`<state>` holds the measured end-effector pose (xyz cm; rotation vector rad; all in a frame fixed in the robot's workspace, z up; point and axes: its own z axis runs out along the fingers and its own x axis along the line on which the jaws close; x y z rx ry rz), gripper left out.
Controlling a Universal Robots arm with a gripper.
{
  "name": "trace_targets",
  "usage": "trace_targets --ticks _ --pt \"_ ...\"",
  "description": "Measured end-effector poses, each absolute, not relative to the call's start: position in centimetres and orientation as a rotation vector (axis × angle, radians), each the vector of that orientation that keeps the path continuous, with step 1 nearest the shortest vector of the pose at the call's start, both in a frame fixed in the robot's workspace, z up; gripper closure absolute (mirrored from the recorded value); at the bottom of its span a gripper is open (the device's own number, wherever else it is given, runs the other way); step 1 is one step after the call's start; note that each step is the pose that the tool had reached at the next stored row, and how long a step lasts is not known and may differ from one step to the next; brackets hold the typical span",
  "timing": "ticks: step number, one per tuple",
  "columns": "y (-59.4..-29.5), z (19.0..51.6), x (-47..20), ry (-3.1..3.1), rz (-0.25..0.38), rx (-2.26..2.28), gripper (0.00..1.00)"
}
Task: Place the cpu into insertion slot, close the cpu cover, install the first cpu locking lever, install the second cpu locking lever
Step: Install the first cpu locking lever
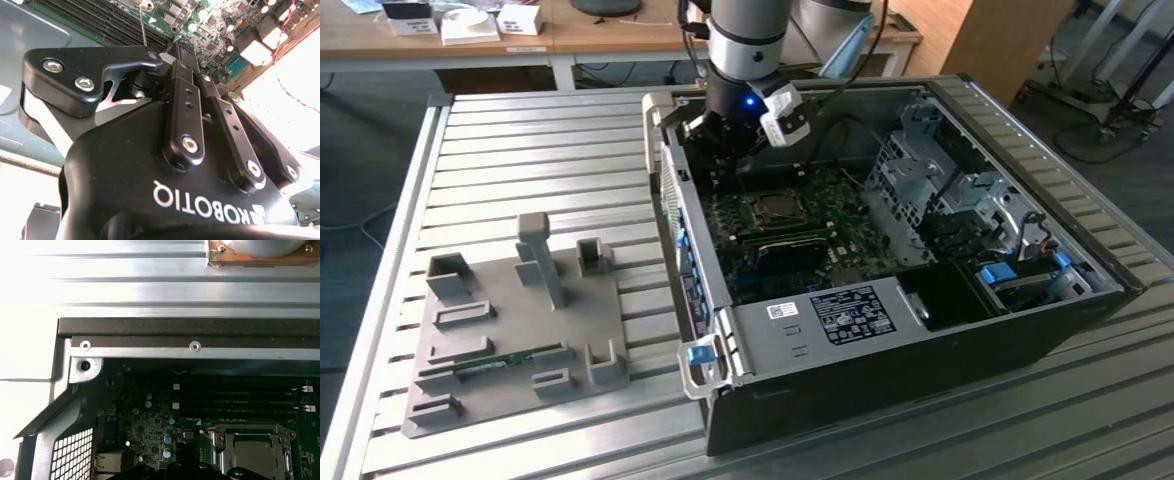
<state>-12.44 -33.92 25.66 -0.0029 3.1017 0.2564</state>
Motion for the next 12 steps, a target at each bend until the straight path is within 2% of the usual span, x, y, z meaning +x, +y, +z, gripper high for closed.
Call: trace_targets --ticks 12 --pt "-32.8 25.6 -12.4 3.102 0.257 -0.003 0.89"
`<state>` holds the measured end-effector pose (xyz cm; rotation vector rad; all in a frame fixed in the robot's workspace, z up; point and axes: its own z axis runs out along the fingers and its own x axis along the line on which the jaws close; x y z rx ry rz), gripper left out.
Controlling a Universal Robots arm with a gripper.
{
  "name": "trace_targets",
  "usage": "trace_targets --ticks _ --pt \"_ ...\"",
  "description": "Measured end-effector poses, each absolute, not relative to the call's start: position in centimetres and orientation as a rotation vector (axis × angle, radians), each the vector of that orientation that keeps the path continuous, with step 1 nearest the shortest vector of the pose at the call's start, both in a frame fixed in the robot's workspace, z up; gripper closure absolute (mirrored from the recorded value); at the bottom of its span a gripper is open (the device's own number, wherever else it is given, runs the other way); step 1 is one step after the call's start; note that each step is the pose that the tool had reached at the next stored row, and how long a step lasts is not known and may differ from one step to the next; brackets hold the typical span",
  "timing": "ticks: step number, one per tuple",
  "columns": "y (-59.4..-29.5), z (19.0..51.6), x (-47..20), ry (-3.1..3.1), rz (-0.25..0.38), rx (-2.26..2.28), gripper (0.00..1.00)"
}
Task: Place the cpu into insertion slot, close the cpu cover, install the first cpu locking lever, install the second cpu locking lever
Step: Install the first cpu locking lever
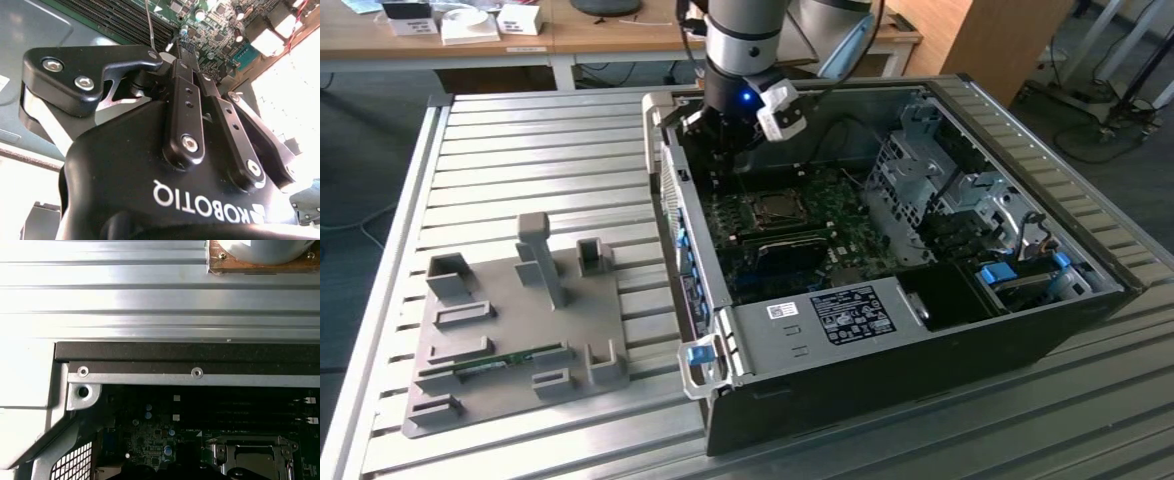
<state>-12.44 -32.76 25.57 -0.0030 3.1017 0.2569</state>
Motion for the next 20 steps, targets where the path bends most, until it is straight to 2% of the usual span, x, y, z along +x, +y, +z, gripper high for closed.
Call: trace_targets --ticks 20 --pt "-32.5 25.5 -9.4 3.102 0.257 -0.003 0.89"
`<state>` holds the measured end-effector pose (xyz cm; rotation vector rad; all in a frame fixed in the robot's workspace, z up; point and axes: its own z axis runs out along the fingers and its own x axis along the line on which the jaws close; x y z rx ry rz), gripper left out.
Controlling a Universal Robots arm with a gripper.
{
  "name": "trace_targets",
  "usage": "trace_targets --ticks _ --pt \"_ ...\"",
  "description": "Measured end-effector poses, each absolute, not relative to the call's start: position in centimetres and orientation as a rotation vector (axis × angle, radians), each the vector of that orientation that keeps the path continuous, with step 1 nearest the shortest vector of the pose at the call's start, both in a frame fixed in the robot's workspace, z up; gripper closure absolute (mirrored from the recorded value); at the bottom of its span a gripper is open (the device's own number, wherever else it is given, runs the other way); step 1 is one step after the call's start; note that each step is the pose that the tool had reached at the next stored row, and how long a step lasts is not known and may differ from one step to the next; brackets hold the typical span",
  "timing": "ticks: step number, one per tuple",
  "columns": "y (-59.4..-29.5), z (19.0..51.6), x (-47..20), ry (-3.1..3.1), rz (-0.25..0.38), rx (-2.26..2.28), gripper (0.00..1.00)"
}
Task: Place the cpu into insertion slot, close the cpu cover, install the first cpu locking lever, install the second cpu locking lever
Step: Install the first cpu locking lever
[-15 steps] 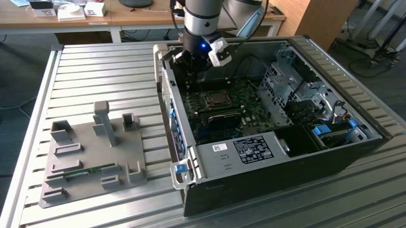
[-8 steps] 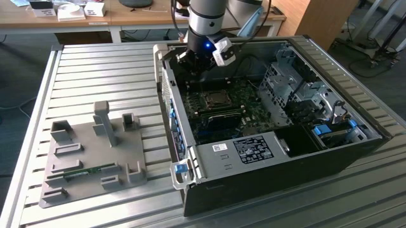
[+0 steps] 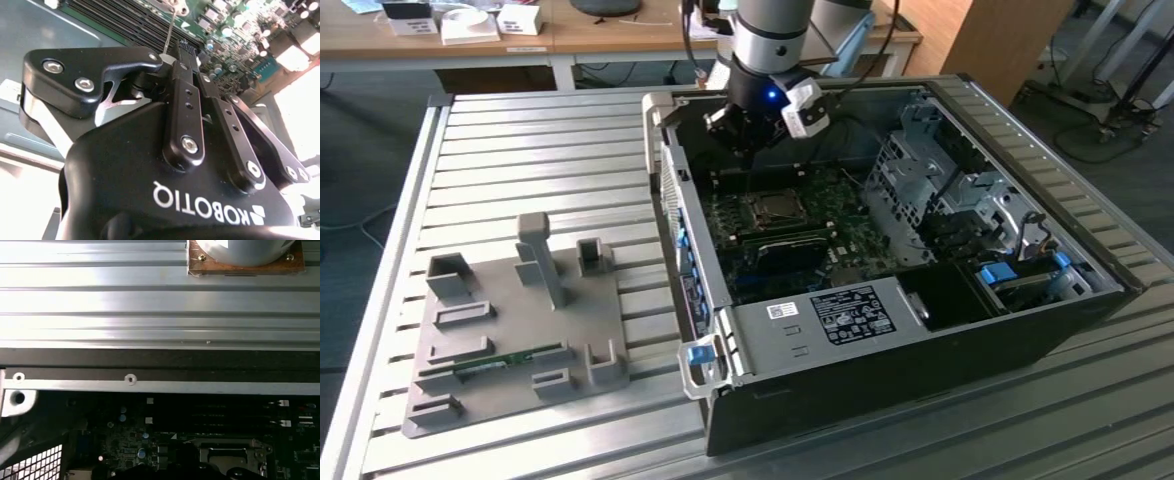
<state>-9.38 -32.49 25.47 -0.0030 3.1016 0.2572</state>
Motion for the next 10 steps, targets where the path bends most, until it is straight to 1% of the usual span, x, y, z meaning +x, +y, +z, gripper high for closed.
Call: trace_targets --ticks 10 --pt "-32.49 25.46 -8.45 3.102 0.257 -0.003 0.89"
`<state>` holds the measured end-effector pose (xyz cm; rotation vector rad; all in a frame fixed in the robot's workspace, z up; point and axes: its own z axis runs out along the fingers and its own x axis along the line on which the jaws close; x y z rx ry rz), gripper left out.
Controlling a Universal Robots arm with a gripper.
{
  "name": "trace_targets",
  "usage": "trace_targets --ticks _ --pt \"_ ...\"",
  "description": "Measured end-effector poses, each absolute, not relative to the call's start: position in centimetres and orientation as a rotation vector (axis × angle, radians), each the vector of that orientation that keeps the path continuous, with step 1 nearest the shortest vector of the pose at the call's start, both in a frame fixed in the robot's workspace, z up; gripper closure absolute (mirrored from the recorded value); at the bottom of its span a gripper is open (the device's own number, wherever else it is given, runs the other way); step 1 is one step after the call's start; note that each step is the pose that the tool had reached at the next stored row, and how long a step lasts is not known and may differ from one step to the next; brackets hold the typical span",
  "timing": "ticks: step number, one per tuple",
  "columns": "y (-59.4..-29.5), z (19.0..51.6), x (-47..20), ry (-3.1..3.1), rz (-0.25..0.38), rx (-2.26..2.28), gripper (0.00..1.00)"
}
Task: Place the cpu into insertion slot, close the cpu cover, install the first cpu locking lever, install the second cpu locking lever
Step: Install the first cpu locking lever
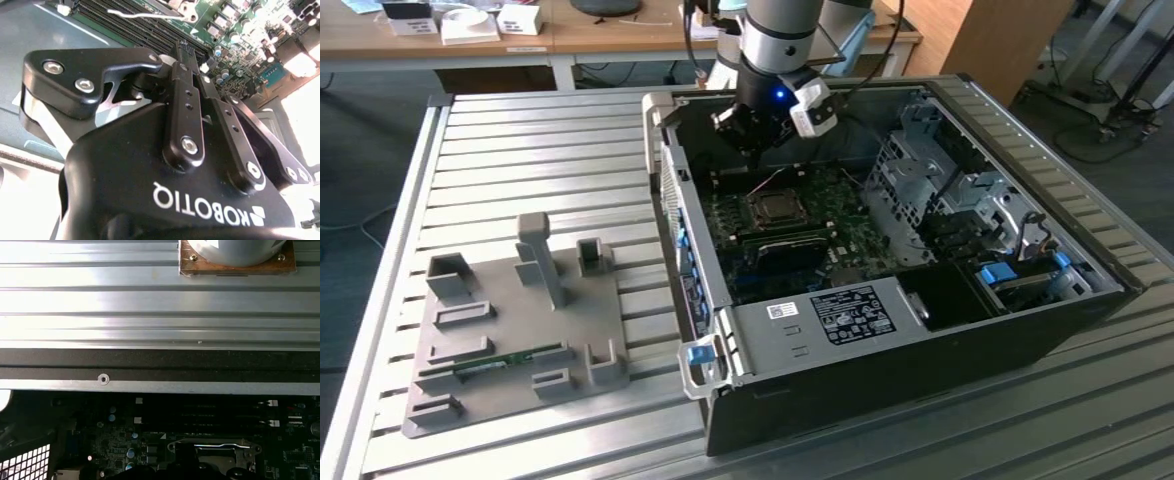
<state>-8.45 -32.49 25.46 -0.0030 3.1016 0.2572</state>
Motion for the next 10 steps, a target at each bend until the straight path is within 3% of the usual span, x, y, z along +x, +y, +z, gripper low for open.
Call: trace_targets --ticks 10 --pt "-32.49 25.37 -7.56 3.102 0.257 -0.003 0.89"
